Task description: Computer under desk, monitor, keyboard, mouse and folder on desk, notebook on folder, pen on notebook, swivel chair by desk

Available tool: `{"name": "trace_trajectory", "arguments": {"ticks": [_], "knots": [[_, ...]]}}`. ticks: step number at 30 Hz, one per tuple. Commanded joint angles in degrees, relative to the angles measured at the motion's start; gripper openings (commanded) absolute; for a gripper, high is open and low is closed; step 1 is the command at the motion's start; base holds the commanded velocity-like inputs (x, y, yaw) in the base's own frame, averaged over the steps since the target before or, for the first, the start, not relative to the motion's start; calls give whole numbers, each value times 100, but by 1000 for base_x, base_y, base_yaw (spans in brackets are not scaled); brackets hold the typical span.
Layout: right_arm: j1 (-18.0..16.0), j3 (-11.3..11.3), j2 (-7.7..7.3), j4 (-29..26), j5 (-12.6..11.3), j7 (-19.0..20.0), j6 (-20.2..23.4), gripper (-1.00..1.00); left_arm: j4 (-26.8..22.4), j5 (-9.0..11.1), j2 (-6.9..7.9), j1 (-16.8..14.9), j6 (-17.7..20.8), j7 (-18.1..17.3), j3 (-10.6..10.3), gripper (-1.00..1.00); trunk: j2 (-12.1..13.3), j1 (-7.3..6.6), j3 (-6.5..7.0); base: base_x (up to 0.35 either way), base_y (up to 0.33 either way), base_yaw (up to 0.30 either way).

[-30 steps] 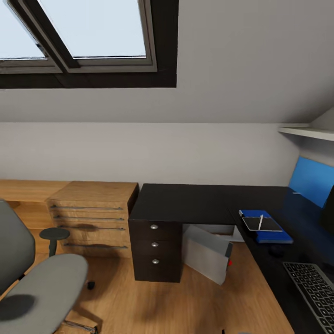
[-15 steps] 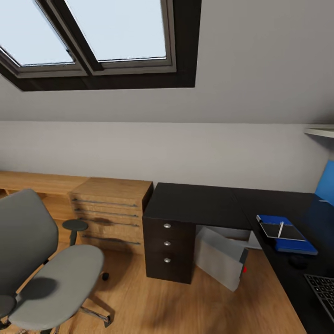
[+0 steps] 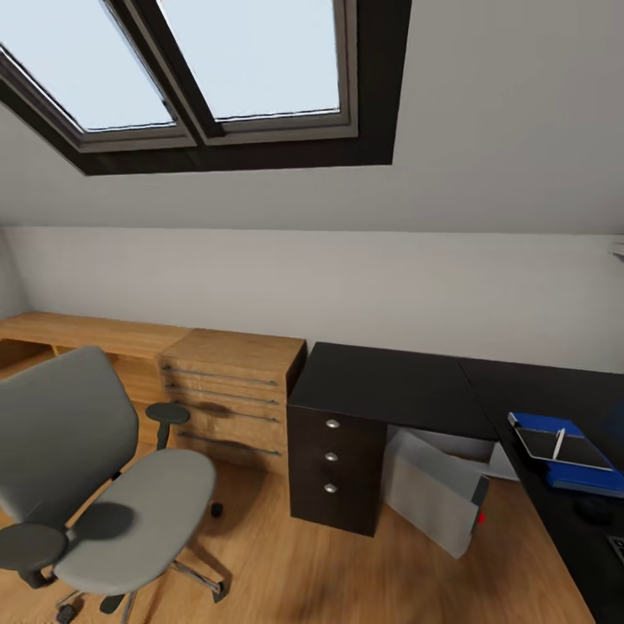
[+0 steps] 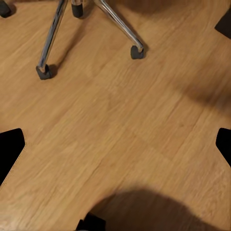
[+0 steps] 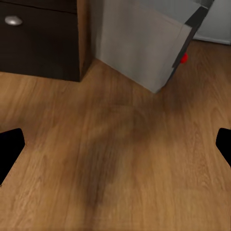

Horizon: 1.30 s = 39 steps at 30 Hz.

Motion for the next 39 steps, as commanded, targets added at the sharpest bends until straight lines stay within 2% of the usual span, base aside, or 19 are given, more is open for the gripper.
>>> {"name": "trace_trajectory", "arguments": {"ticks": [1,8,16,24,27,33,36,39], "knots": [[2,52,0,12,-13,-34,-43,100,-4,54,7,2,-19,-36,7,100,-4,1,0,0,0,180],[28,56,-14,12,-11,-34,-135,100,228,55,47,2,-252,-40,11,100,-4,1,44,0,0,182],[34,72,-16,16,-10,-34,-156,100,537,55,90,2,-933,-41,8,100,-4,1,106,0,0,172],[35,89,46,13,12,-34,-158,100,647,55,104,2,-1120,-42,11,100,-4,1,170,0,0,164],[35,90,65,13,76,-34,-160,100,660,55,105,2,-1143,-42,10,100,-4,1,193,0,0,192],[35,92,106,16,369,-34,-161,100,766,55,106,2,-1247,-129,12,100,-4,1,228,0,0,224],[35,92,115,18,494,-34,-160,100,878,55,106,2,-1490,-294,12,100,-4,1,244,0,0,236],[35,92,125,19,581,-34,-164,100,1058,59,117,2,-1896,-492,12,100,-4,1,259,0,0,241]]}}
